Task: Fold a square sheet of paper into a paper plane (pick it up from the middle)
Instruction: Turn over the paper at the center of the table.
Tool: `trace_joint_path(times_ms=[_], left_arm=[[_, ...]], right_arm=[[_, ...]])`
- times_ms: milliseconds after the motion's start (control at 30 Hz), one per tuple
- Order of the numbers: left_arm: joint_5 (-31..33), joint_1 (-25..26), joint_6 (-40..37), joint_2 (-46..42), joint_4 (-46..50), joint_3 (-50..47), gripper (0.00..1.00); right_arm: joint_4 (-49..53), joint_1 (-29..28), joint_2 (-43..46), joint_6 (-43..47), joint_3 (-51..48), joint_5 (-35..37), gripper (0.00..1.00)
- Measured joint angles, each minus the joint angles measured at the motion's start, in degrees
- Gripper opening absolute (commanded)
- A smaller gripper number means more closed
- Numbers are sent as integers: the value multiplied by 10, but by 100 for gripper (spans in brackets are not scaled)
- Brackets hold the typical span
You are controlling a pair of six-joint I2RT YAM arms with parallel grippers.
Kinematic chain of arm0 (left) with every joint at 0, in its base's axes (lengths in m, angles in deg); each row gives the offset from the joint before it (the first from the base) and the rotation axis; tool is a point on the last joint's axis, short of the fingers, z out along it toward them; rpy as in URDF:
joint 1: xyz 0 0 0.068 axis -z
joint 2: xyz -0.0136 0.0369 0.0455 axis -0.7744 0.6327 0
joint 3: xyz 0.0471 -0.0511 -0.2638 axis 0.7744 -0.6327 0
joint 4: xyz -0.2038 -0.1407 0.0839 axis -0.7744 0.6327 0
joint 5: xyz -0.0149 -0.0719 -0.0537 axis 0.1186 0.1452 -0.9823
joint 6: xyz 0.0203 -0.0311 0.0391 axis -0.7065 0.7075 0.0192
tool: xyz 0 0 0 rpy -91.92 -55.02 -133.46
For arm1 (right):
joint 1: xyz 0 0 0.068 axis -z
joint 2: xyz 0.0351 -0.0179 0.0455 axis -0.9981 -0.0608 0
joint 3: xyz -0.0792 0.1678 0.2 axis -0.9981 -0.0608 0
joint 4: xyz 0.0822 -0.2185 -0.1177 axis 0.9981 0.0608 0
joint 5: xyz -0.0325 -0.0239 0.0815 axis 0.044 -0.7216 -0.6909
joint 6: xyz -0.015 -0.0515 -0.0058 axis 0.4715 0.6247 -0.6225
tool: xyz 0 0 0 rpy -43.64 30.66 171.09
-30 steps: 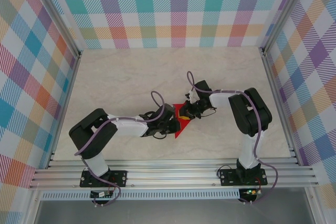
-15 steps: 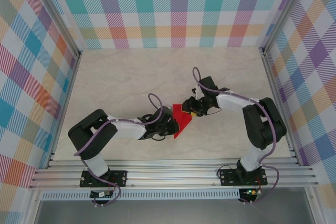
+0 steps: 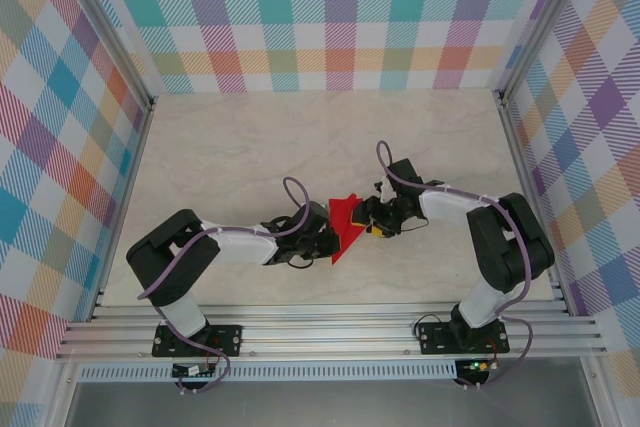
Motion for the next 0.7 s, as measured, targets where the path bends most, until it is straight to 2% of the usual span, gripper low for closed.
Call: trace_joint_path(times_ms=[700], left_arm=[[0,-17,-3,-16,2,0,14]], right_arm=[[-61,0,-34,-17,-7,-48,56]])
